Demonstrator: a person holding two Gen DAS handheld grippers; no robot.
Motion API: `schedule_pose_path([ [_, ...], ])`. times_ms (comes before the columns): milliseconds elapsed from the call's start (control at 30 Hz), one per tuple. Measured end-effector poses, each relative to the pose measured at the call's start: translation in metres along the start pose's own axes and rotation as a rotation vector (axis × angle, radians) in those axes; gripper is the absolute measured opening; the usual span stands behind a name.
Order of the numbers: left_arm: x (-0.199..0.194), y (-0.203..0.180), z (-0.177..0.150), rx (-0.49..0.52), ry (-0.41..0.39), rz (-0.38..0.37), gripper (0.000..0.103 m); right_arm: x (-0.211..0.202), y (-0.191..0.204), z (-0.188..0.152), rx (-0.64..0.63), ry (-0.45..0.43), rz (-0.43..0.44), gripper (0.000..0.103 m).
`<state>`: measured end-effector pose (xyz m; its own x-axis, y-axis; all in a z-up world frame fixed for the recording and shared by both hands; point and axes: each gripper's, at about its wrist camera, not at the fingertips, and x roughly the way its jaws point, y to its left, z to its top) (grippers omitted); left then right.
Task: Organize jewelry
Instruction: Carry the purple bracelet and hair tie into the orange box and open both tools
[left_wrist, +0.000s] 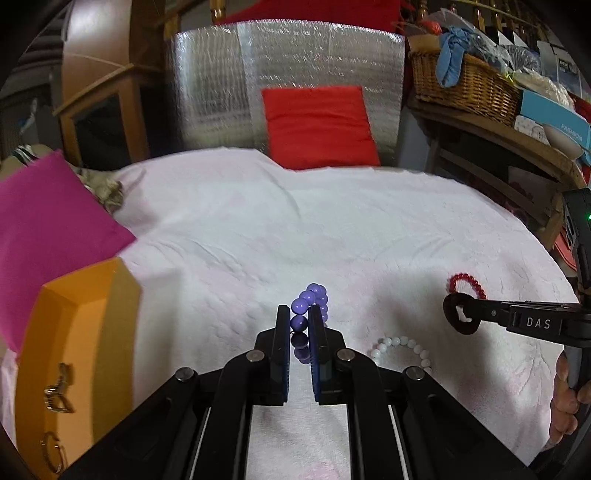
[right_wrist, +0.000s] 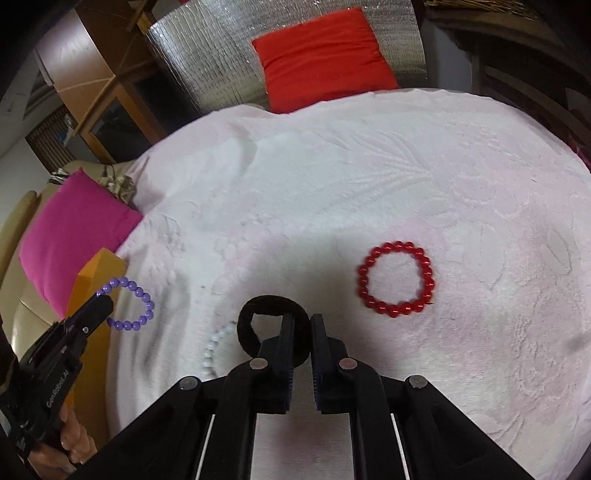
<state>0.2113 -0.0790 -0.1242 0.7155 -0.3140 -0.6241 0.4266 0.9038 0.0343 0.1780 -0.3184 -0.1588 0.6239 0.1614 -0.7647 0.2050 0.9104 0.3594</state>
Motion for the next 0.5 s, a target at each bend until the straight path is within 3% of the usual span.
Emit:
schedule_pose_path([
  [500,-0.064,0.059,-0.005,-0.094,-0.11,0.176,0.009,-0.008,0.086,-0.013,-0.095,-0.078,0.136,0.009],
])
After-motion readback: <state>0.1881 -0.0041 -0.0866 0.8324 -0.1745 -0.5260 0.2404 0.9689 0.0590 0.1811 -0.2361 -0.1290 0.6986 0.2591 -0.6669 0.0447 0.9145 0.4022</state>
